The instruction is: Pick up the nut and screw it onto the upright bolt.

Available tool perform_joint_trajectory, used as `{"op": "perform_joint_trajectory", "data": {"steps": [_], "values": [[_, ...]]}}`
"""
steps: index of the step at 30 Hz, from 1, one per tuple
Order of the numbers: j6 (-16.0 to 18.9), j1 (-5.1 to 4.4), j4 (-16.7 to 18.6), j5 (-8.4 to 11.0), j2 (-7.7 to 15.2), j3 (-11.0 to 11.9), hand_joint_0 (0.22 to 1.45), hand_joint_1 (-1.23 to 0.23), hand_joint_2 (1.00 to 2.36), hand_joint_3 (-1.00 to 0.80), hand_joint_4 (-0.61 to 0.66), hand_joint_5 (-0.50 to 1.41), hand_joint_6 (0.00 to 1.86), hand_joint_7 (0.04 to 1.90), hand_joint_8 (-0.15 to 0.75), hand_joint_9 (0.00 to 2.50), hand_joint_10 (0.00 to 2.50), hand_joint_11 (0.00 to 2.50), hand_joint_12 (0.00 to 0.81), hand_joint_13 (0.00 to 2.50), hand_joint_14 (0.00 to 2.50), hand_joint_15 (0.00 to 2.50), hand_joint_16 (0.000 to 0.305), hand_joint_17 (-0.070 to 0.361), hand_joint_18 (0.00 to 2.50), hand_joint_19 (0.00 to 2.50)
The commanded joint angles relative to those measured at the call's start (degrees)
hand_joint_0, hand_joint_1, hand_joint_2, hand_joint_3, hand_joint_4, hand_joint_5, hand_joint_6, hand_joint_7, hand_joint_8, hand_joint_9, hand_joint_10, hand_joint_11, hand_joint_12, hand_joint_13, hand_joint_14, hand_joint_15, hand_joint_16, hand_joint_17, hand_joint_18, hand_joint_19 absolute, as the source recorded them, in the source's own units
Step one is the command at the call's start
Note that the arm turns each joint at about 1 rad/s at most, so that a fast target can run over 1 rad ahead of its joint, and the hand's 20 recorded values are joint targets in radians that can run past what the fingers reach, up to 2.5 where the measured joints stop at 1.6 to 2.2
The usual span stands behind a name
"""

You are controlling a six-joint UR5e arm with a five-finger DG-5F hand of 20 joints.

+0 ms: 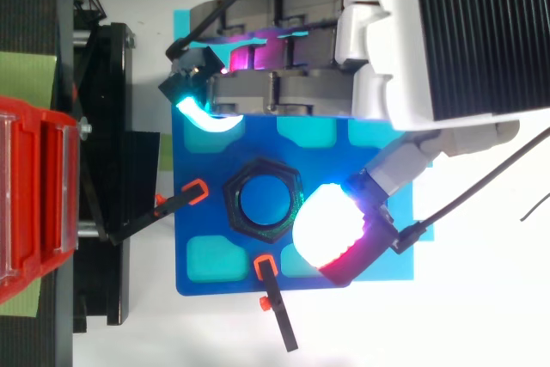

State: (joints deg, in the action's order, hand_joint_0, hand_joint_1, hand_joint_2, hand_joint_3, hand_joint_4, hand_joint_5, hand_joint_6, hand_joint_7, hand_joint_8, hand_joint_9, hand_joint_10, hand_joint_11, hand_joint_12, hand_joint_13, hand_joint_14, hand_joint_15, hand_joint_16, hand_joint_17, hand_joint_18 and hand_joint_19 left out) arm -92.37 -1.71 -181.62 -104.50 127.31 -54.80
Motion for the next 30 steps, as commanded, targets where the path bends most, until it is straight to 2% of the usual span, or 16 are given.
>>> {"op": "perform_joint_trajectory", "data": {"steps": [1, 7, 9, 11, 14, 19, 23, 30], "values": [[0.08, -0.66, 0.04, 2.11, -0.04, -0.92, 0.51, -0.13, 1.0, -0.5, 0.22, -0.1, 0.5, 0.67, 0.223, 0.86, 0.0, 0.0, 0.256, 0.48, 0.0, 0.0, 0.027, 0.061, 0.15, 0.0], [0.96, -1.98, 0.13, 5.01, -0.04, -2.5, 0.51, -0.12, 1.0, -0.5, 0.21, -0.08, 0.5, 0.71, 0.218, 0.82, 0.0, 0.0, 0.265, 0.43, 0.0, 0.0, 0.028, 0.063, 0.08, 0.0], [1.66, -2.25, 0.13, 5.62, -0.04, -2.77, 0.51, -0.12, 1.0, -0.5, 0.21, -0.07, 0.5, 0.74, 0.204, 0.71, 0.0, 0.0, 0.272, 0.34, 0.0, 0.0, 0.029, 0.065, 0.0, 0.0], [2.37, -2.95, 0.13, 6.5, -0.04, -2.77, 0.51, -0.12, 1.0, -0.5, 0.2, -0.07, 0.5, 0.74, 0.202, 0.66, 0.0, 0.0, 0.279, 0.29, 0.0, 0.0, 0.03, 0.068, 0.0, 0.0], [2.28, -3.74, 0.04, 6.68, 0.05, -3.3, 0.51, -0.11, 1.0, -0.5, 0.19, -0.06, 0.5, 0.76, 0.198, 0.62, 0.0, 0.0, 0.285, 0.26, 0.0, 0.0, 0.031, 0.07, 0.0, 0.0], [2.28, -4.36, -0.05, 6.77, -0.04, -3.21, 0.51, -0.11, 1.0, -0.5, 0.22, -0.05, 0.5, 0.85, 0.202, 0.59, 0.0, 0.0, 0.287, 0.25, 0.0, 0.0, 0.031, 0.07, 0.0, 0.0], [2.28, -4.62, -0.14, 6.77, 0.05, -3.3, 0.51, -0.1, 1.0, -0.5, 0.23, -0.04, 0.5, 0.96, 0.214, 0.59, 0.0, 0.0, 0.289, 0.26, 0.0, 0.0, 0.031, 0.071, 0.0, 0.0], [2.19, -5.15, -0.49, 6.77, 0.05, -3.3, 0.51, -0.11, 1.0, -0.5, 0.23, -0.03, 0.5, 1.0, 0.222, 0.6, 0.0, 0.0, 0.29, 0.27, 0.0, 0.0, 0.031, 0.07, 0.0, 0.0]]}}
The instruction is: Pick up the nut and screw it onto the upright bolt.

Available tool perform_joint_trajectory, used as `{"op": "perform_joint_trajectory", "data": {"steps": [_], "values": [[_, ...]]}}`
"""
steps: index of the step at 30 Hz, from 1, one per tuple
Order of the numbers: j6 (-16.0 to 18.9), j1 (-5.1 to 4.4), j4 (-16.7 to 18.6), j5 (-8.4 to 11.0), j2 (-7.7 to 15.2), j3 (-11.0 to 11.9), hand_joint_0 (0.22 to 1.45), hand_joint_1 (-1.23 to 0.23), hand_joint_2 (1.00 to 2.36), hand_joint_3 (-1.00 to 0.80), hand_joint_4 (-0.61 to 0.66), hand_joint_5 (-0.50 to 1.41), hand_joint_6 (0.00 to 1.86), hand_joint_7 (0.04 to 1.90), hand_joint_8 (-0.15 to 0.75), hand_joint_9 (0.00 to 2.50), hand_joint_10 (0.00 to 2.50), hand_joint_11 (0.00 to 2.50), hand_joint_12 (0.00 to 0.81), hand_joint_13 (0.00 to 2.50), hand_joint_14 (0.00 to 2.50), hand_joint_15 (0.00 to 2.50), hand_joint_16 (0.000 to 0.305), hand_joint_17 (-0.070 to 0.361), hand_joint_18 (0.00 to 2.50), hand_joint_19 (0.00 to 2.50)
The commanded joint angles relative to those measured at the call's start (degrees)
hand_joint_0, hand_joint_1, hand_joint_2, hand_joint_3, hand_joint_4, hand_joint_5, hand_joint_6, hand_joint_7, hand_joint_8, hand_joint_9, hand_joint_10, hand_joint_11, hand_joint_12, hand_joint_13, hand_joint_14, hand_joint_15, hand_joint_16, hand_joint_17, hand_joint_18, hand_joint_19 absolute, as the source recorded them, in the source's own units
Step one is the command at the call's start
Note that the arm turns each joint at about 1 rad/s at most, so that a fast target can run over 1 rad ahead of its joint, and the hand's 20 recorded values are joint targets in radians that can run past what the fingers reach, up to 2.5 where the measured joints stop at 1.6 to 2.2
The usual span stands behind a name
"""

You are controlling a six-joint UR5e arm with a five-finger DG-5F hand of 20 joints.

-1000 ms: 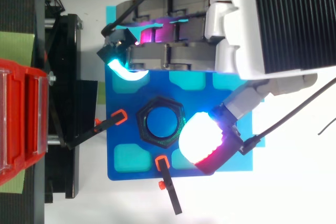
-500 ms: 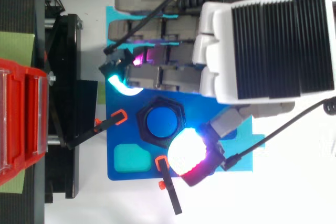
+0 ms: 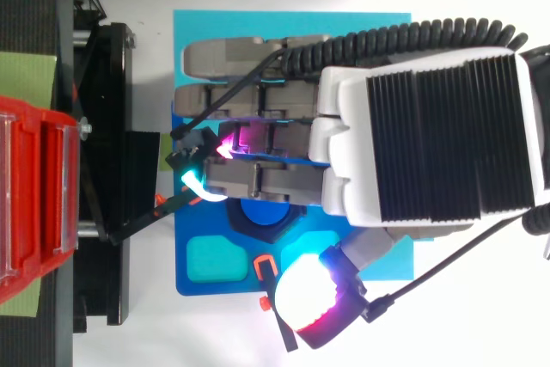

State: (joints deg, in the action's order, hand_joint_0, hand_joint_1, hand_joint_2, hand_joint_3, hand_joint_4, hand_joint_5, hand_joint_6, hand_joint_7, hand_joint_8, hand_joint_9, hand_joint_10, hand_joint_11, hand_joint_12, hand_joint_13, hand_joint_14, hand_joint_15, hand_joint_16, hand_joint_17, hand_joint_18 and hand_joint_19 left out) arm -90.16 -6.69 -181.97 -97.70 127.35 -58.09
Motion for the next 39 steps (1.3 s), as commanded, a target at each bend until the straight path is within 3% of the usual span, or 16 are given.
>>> {"op": "perform_joint_trajectory", "data": {"steps": [1, 7, 13, 18, 36, 39], "values": [[-0.01, -0.16, -0.23, -0.03, 0.01, -0.09, 0.51, -0.11, 1.0, -0.5, 0.23, -0.03, 0.5, 1.01, 0.22, 0.6, 0.0, 0.0, 0.29, 0.27, 0.0, 0.0, 0.031, 0.07, 0.0, 0.0], [-0.01, -0.34, -0.23, -0.12, 0.01, -0.18, 0.52, -0.12, 1.0, -0.5, 0.22, -0.03, 0.51, 1.06, 0.226, 0.63, 0.0, 0.0, 0.286, 0.29, 0.0, 0.0, 0.031, 0.069, 0.0, 0.0], [0.16, -0.25, 0.03, -0.21, 0.01, -1.67, 0.52, -0.13, 1.0, -0.5, 0.18, -0.01, 0.51, 1.14, 0.232, 0.68, 0.0, 0.0, 0.277, 0.33, 0.0, 0.0, 0.029, 0.065, 0.0, 0.0], [0.16, 0.37, 0.3, -0.56, 0.01, -1.85, 0.53, -0.17, 1.0, -0.5, 0.17, 0.0, 0.51, 1.2, 0.247, 0.76, 0.0, 0.0, 0.225, 0.42, 0.0, 0.0, 0.018, 0.04, 0.01, 0.0], [-0.45, 3.18, 0.3, -3.9, -0.08, -1.85, 0.55, -0.23, 1.0, -0.5, 0.16, 0.04, 0.5, 1.47, 0.255, 0.91, 0.0, 0.0, 0.204, 0.5, 0.0, 0.0, 0.014, 0.032, 0.11, 0.0], [-0.45, 3.53, 0.3, -4.34, -0.08, -1.85, 0.55, -0.25, 1.0, -0.5, 0.13, 0.04, 0.58, 1.32, 0.252, 1.01, 0.0, 0.0, 0.185, 0.58, 0.0, 0.0, 0.011, 0.025, 0.18, 0.0]]}}
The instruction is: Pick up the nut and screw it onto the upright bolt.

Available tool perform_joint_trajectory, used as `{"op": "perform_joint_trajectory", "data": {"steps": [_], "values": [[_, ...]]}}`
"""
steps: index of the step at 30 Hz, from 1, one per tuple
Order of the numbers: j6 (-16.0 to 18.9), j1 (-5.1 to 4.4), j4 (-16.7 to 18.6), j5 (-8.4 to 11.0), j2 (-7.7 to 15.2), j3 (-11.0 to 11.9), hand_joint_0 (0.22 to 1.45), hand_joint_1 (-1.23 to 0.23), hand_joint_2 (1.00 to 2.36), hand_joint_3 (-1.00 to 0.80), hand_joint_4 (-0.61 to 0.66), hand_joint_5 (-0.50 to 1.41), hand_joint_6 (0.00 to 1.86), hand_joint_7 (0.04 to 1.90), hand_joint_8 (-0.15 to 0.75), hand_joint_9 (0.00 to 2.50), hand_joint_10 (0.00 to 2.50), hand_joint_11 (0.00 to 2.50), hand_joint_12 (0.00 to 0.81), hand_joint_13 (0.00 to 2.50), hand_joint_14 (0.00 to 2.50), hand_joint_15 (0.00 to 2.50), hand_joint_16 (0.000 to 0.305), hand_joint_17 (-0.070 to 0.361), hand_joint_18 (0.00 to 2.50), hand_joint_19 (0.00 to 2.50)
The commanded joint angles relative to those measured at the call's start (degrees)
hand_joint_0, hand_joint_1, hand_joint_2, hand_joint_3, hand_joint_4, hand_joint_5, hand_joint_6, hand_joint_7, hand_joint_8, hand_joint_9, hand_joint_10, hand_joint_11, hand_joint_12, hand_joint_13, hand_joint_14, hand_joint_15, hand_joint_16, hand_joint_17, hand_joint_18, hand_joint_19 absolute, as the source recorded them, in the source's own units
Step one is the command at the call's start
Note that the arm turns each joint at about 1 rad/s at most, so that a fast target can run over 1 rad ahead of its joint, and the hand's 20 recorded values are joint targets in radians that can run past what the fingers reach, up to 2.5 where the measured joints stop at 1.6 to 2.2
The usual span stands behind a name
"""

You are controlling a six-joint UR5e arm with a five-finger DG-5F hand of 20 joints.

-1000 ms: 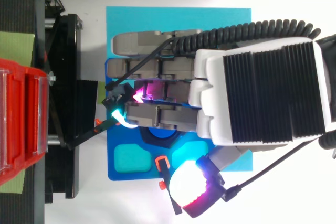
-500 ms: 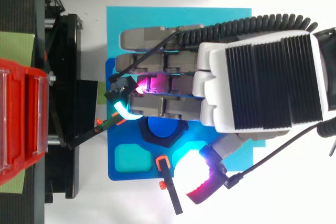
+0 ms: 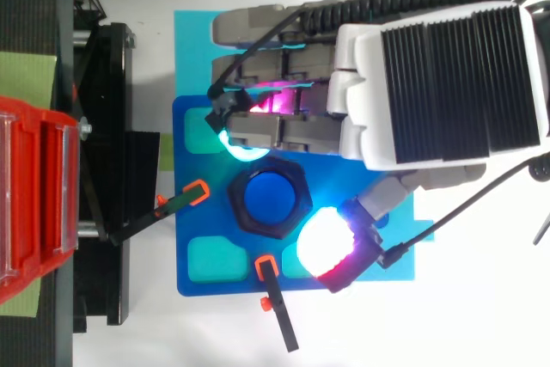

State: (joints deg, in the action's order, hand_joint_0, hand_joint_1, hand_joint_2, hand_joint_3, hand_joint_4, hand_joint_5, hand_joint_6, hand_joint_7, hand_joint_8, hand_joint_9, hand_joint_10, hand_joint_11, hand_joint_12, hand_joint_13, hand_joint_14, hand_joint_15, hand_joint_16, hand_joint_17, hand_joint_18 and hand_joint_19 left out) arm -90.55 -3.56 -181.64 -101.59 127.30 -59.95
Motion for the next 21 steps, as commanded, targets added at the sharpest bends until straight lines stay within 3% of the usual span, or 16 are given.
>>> {"op": "perform_joint_trajectory", "data": {"steps": [1, 6, 7, 9, 10, 17, 21], "values": [[-0.07, 0.57, -0.03, -0.54, -0.03, 0.0, 0.55, -0.25, 1.0, -0.5, 0.14, 0.04, 0.59, 1.29, 0.251, 1.03, 0.0, 0.0, 0.181, 0.59, 0.0, 0.0, 0.01, 0.023, 0.2, 0.0], [-0.16, 1.1, -0.2, -0.98, -0.03, 0.36, 0.56, -0.27, 1.0, -0.5, 0.12, 0.05, 0.64, 1.21, 0.243, 1.16, 0.0, 0.0, 0.154, 0.68, 0.0, 0.0, 0.007, 0.015, 0.3, 0.0], [-0.24, 1.1, -0.2, -1.07, -0.03, 0.53, 0.56, -0.27, 1.0, -0.5, 0.12, 0.05, 0.63, 1.22, 0.243, 1.16, 0.0, 0.0, 0.155, 0.68, 0.0, 0.0, 0.007, 0.015, 0.3, 0.0], [-0.86, 1.54, -0.38, -1.6, -0.03, 1.41, 0.55, -0.26, 1.0, -0.5, 0.16, 0.04, 0.5, 1.44, 0.252, 1.16, 0.0, 0.0, 0.169, 0.64, 0.0, 0.0, 0.008, 0.018, 0.26, 0.0], [-1.12, 1.62, -0.47, -1.77, -0.03, 1.85, 0.55, -0.26, 1.0, -0.5, 0.15, 0.04, 0.5, 1.43, 0.255, 1.16, 0.0, 0.0, 0.169, 0.63, 0.0, 0.0, 0.008, 0.018, 0.25, 0.0], [-1.91, 1.54, -3.1, -1.77, -0.03, 5.36, 0.54, -0.22, 1.0, -0.5, 0.26, -0.05, 0.5, 0.98, 0.26, 1.02, 0.0, 0.0, 0.211, 0.56, 0.0, 0.0, 0.013, 0.03, 0.16, 0.0], [-2.09, 1.1, -3.28, -1.42, -0.03, 6.24, 0.53, -0.21, 1.0, -0.5, 0.26, -0.06, 0.5, 0.89, 0.253, 0.99, 0.0, 0.0, 0.223, 0.54, 0.0, 0.0, 0.016, 0.035, 0.13, 0.0]]}}
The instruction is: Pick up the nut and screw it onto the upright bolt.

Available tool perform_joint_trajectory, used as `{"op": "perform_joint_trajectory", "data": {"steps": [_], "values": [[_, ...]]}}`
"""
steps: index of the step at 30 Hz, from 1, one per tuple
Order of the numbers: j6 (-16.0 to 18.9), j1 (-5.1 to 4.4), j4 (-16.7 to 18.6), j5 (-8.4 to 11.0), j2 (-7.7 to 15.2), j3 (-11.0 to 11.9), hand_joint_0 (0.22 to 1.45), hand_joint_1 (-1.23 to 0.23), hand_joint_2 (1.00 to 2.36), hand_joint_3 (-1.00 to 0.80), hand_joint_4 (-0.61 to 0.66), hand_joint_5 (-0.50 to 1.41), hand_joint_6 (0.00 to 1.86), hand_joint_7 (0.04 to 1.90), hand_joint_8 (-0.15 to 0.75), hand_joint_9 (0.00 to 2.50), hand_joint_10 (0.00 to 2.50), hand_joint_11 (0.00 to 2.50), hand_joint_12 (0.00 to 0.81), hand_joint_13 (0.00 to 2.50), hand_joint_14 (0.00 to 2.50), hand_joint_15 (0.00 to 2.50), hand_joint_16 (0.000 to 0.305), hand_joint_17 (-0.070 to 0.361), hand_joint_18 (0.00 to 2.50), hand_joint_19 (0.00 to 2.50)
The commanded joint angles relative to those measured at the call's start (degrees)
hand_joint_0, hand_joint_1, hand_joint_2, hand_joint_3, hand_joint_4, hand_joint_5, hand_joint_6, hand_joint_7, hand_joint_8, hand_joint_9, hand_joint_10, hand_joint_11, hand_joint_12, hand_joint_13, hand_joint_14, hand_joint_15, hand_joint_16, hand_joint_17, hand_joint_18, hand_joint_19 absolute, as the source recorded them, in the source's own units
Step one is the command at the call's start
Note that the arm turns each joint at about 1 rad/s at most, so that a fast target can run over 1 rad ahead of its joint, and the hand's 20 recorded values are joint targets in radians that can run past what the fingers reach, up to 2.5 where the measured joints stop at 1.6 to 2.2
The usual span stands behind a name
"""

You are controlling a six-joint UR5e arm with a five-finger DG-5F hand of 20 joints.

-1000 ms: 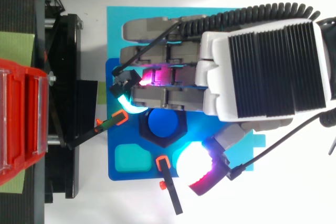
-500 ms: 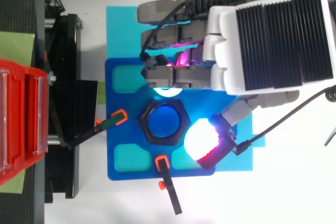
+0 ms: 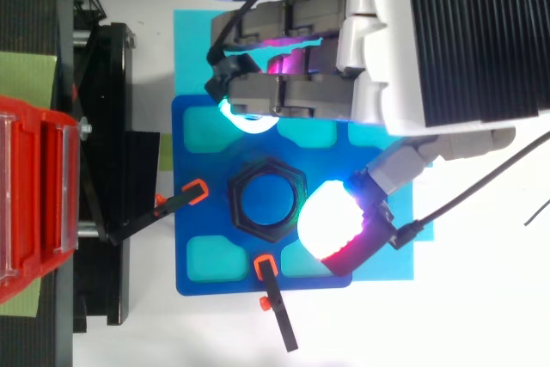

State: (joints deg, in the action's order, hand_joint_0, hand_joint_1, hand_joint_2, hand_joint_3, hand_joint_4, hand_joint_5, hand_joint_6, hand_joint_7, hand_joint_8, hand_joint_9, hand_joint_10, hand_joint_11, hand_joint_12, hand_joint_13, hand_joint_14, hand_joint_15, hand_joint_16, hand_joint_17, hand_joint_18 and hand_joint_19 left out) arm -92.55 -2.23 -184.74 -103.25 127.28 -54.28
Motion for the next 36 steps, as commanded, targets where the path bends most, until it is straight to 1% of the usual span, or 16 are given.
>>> {"op": "perform_joint_trajectory", "data": {"steps": [1, 2, 4, 6, 7, 9, 11, 13, 14, 17, 18, 19, 21, 22, 28, 36], "values": [[-0.09, -0.32, -0.19, 0.33, -0.02, 0.58, 0.53, -0.21, 1.0, -0.5, 0.26, -0.06, 0.5, 0.88, 0.252, 0.99, 0.0, 0.0, 0.223, 0.54, 0.0, 0.0, 0.016, 0.035, 0.13, 0.0], [0.0, -0.4, -0.27, 1.13, -0.02, 0.58, 0.53, -0.21, 1.0, -0.5, 0.26, -0.06, 0.5, 0.87, 0.251, 0.98, 0.0, 0.0, 0.223, 0.53, 0.0, 0.0, 0.016, 0.035, 0.13, 0.0], [0.0, -0.49, -0.27, 1.65, -0.02, 0.58, 0.53, -0.21, 1.0, -0.5, 0.26, -0.06, 0.5, 0.86, 0.248, 0.97, 0.0, 0.0, 0.226, 0.53, 0.0, 0.0, 0.016, 0.036, 0.12, 0.0], [0.0, -0.84, -0.27, 3.32, -0.02, 0.58, 0.53, -0.2, 1.0, -0.5, 0.25, -0.06, 0.5, 0.84, 0.245, 0.96, 0.0, 0.0, 0.228, 0.52, 0.0, 0.0, 0.016, 0.037, 0.12, 0.0], [0.0, -1.2, -0.27, 4.11, 0.07, 0.58, 0.53, -0.2, 1.0, -0.5, 0.25, -0.06, 0.5, 0.84, 0.247, 0.96, 0.0, 0.0, 0.229, 0.52, 0.0, 0.0, 0.016, 0.037, 0.11, 0.0], [0.0, -1.46, -0.27, 4.73, -0.02, 0.58, 0.53, -0.19, 1.0, -0.5, 0.25, -0.06, 0.5, 0.81, 0.241, 0.94, 0.0, 0.0, 0.231, 0.51, 0.0, 0.0, 0.017, 0.038, 0.1, 0.0], [0.53, -2.34, -0.27, 5.96, 0.07, 0.49, 0.53, -0.19, 1.0, -0.5, 0.25, -0.06, 0.5, 0.8, 0.241, 0.94, 0.0, 0.0, 0.234, 0.5, 0.0, 0.0, 0.017, 0.039, 0.1, 0.0], [0.7, -2.6, -0.27, 6.14, 0.07, 0.49, 0.53, -0.18, 1.0, -0.5, 0.25, -0.06, 0.5, 0.78, 0.236, 0.92, 0.0, 0.0, 0.237, 0.49, 0.0, 0.0, 0.018, 0.041, 0.09, 0.0], [0.97, -2.95, -0.27, 6.58, -0.02, 0.4, 0.53, -0.18, 1.0, -0.5, 0.24, -0.06, 0.5, 0.78, 0.231, 0.9, 0.0, 0.0, 0.24, 0.48, 0.0, 0.0, 0.019, 0.043, 0.08, 0.0], [1.14, -3.3, -0.19, 6.84, -0.02, -0.3, 0.53, -0.17, 1.0, -0.5, 0.24, -0.06, 0.5, 0.78, 0.232, 0.9, 0.0, 0.0, 0.243, 0.47, 0.0, 0.0, 0.02, 0.045, 0.06, 0.0], [1.49, -3.57, 0.25, 7.1, 0.07, -1.53, 0.53, -0.17, 1.0, -0.5, 0.24, -0.06, 0.5, 0.79, 0.229, 0.89, 0.0, 0.0, 0.245, 0.46, 0.0, 0.0, 0.02, 0.046, 0.06, 0.0], [1.67, -3.66, 0.52, 7.1, 0.07, -1.97, 0.53, -0.17, 1.0, -0.5, 0.24, -0.06, 0.5, 0.79, 0.229, 0.89, 0.0, 0.0, 0.247, 0.46, 0.0, 0.0, 0.02, 0.046, 0.06, 0.0], [2.55, -4.18, 2.98, 7.19, -0.02, -3.9, 0.53, -0.16, 1.0, -0.5, 0.23, -0.06, 0.5, 0.79, 0.229, 0.88, 0.0, 0.0, 0.251, 0.45, 0.0, 0.0, 0.021, 0.047, 0.05, 0.0], [2.64, -4.36, 3.59, 7.28, 0.07, -4.17, 0.53, -0.16, 1.0, -0.5, 0.23, -0.06, 0.5, 0.79, 0.228, 0.88, 0.0, 0.0, 0.251, 0.44, 0.0, 0.0, 0.021, 0.048, 0.05, 0.0], [2.64, -4.89, 4.82, 7.45, 0.07, -4.25, 0.52, -0.15, 1.0, -0.5, 0.24, -0.06, 0.5, 0.81, 0.229, 0.86, 0.0, 0.0, 0.258, 0.43, 0.0, 0.0, 0.023, 0.051, 0.03, 0.0], [2.64, -4.89, 4.74, 7.28, 0.07, -4.25, 0.53, -0.15, 1.0, -0.5, 0.25, -0.05, 0.5, 0.91, 0.238, 0.86, 0.0, 0.0, 0.26, 0.43, 0.0, 0.0, 0.023, 0.053, 0.03, 0.0]]}}
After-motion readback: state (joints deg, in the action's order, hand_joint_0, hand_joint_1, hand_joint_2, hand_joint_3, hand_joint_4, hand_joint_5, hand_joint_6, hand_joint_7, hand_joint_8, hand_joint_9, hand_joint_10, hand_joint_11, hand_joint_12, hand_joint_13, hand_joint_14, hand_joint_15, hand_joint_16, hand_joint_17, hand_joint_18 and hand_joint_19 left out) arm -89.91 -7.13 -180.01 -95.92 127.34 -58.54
